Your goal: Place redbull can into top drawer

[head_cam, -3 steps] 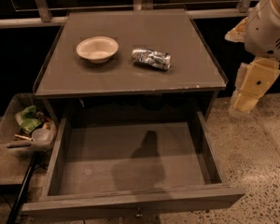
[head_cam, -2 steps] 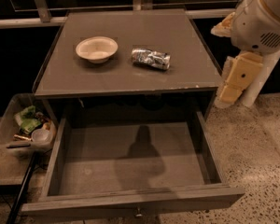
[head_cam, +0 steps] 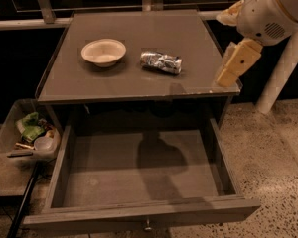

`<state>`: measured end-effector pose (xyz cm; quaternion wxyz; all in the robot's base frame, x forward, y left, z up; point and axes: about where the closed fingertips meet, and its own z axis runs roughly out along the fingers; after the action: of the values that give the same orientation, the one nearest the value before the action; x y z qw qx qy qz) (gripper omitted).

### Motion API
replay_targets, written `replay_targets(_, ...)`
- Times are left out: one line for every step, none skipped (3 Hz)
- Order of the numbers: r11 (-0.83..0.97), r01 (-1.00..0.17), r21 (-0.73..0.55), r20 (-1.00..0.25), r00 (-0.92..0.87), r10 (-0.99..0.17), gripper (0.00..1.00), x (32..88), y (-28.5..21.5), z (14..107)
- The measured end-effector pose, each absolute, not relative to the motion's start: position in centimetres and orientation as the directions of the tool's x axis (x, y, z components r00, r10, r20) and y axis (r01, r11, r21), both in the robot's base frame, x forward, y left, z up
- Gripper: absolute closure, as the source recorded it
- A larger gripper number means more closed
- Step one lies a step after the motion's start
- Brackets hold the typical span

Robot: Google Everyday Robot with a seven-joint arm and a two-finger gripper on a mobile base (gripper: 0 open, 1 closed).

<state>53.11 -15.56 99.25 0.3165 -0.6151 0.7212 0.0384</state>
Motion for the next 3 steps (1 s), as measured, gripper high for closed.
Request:
replay_targets(0.239, -0.893, -0.381, -0.523, -0.005, -0.852, 0.00, 56.06, -13.11, 99.76)
replay_targets(0.239, -0.893, -0.381, -0.523, -0.005, -0.852, 0.00, 56.06, -13.11, 99.76)
replay_targets(0.247, -0.899, -0.363, -0.532, -0.018, -0.846, 0.00, 56.12, -12.70, 98.90)
